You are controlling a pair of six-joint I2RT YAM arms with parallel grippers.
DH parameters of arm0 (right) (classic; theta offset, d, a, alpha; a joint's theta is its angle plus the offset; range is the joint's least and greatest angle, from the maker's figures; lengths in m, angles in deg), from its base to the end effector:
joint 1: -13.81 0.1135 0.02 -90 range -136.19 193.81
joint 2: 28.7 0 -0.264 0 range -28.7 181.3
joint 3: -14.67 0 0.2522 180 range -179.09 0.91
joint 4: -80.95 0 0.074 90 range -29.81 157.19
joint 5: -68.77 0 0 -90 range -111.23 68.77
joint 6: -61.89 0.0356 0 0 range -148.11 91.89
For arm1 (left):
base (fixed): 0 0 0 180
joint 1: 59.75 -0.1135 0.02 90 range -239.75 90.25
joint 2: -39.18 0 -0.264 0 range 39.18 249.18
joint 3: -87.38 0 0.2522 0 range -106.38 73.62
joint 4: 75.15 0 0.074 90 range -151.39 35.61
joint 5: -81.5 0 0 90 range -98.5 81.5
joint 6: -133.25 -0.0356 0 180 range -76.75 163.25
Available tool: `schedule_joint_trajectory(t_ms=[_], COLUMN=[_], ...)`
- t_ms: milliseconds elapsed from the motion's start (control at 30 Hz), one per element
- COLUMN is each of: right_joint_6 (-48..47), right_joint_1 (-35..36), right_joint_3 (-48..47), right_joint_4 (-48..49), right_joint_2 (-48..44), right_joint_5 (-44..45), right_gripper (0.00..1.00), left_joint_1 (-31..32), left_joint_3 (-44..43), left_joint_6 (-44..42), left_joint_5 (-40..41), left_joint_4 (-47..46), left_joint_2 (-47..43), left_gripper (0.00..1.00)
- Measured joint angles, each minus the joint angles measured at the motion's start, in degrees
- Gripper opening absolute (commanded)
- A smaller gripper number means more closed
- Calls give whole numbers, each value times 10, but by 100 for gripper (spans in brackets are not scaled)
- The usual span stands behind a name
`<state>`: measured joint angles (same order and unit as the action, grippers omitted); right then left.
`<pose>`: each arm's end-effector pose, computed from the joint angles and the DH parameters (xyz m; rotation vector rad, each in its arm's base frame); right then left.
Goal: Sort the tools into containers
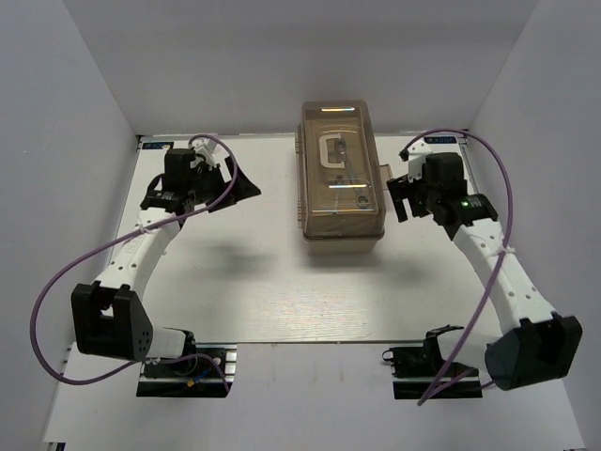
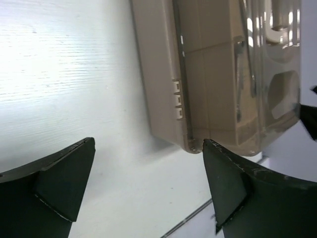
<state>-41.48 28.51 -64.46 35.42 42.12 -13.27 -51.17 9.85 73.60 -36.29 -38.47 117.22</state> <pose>0.2622 0.0637 0.3332 -0.4631 2.1678 -0.1414 0.2957 -0.0614 0.3058 -0.1547 2.2800 -0.9043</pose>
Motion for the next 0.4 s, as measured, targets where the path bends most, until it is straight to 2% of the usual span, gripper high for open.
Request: schedule_joint_trajectory(t_ms=[100, 267, 400], right_joint_6=[-15, 15, 51], right_joint_1=[7, 25, 32], right_joint_3=[-24, -116, -175], right_joint_4=[-40, -82, -152], right_joint_2=[-45, -108, -96], right_joint_5=[-29, -109, -145], right_gripper=[90, 90, 90], left_joint_1=[0, -1, -1], left_joint_3=[-8, -6, 6], left_joint_6=[-26, -48, -47], left_joint_5=[20, 27, 16], left_joint_4=[28, 38, 15], left_joint_2=[-12, -67, -114], left_gripper=[100, 100, 100])
